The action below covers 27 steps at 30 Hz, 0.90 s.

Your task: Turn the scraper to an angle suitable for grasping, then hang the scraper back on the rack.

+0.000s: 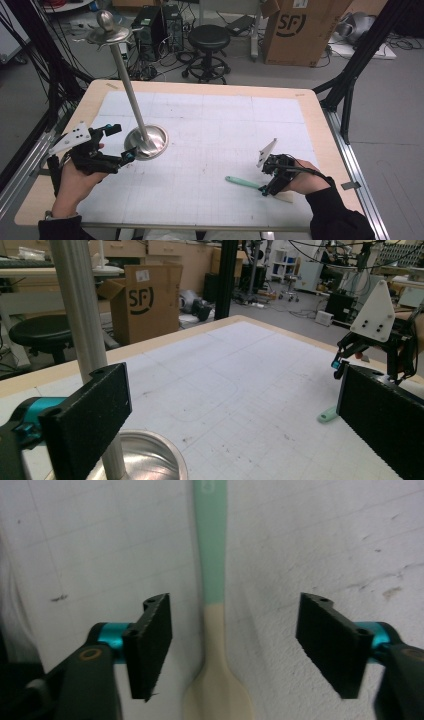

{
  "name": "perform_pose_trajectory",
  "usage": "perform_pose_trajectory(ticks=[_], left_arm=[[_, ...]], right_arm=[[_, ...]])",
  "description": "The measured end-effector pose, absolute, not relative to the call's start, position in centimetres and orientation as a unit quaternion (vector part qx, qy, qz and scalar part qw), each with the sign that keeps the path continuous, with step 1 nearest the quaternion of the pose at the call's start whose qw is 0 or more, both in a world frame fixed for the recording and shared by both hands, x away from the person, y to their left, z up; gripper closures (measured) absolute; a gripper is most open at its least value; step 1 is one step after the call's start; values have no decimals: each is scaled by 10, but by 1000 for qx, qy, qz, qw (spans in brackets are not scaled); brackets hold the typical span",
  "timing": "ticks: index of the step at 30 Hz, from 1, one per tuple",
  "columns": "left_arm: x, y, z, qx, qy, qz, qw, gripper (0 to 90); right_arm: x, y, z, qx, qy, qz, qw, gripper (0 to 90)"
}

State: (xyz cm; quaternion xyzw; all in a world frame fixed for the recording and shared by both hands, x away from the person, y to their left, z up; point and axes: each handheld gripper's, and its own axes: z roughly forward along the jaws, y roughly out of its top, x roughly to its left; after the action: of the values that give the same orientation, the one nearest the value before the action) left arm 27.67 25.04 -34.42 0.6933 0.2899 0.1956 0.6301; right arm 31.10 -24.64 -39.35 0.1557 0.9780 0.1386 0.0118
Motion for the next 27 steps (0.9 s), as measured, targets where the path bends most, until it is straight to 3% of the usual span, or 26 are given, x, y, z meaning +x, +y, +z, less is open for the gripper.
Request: perform_pose_trajectory(ticks=[9, 17, 27], left_arm=[[271, 261, -342, 685, 298, 204, 632, 17], [272, 261, -344, 687, 300, 203, 630, 17], [270, 259, -344, 689, 299, 204, 627, 17]], right_arm=[[311, -228, -395, 133, 990, 45, -10, 540], [313, -230, -404, 138, 990, 24, -20, 610], [310, -230, -406, 141, 990, 23, 1, 778]])
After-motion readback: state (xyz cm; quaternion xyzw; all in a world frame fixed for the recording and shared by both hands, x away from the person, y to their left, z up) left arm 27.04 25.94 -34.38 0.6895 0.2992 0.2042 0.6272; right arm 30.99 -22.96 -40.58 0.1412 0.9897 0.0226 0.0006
